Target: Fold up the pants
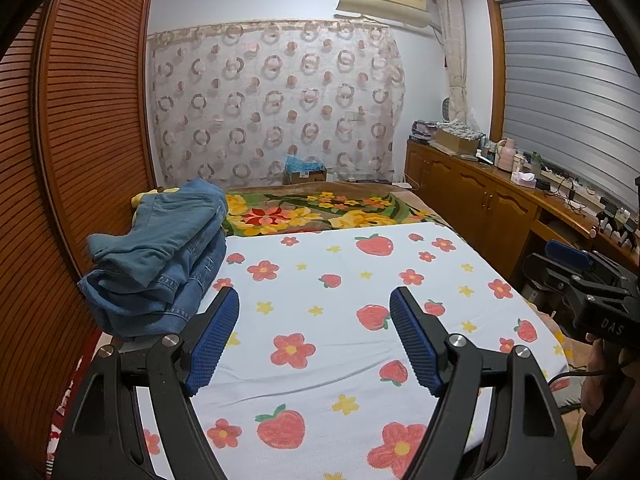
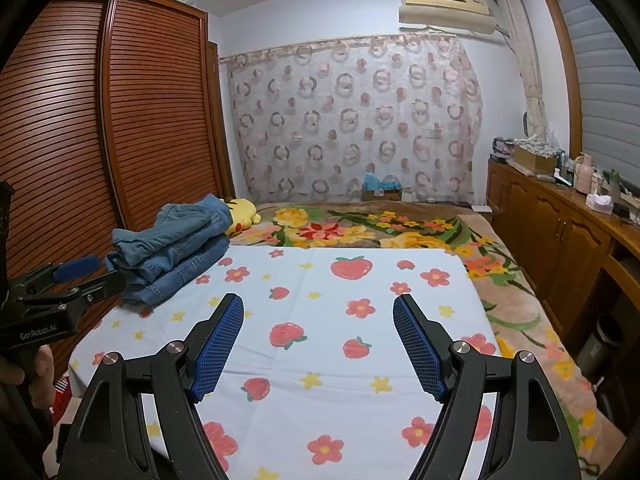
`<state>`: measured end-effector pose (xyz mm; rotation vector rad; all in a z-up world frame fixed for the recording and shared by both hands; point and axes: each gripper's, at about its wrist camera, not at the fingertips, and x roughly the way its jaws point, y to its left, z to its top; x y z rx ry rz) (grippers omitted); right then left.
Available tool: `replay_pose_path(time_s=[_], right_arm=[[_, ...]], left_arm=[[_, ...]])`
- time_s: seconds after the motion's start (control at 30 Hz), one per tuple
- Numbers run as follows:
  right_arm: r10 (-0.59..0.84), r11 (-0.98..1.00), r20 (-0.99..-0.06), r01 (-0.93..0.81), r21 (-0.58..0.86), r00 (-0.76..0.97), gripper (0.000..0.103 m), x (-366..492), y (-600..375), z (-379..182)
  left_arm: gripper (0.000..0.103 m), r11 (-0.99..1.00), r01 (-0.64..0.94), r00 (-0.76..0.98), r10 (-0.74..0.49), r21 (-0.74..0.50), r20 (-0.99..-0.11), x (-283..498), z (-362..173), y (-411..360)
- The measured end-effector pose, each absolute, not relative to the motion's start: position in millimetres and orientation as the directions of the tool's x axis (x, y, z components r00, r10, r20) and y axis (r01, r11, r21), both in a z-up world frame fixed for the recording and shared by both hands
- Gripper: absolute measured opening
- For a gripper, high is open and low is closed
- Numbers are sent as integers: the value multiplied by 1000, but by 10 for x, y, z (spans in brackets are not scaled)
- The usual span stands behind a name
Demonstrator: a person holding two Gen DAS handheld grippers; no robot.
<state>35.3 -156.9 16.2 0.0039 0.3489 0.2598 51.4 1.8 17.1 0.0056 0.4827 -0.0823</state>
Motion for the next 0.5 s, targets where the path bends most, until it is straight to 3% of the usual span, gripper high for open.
replay_pose_path(time_s=[0.5], right_arm=[[252, 967, -337, -250, 50, 907, 79, 339, -1572, 155]], left_arm=[[79, 997, 81, 882, -80, -17, -464, 512, 171, 12]])
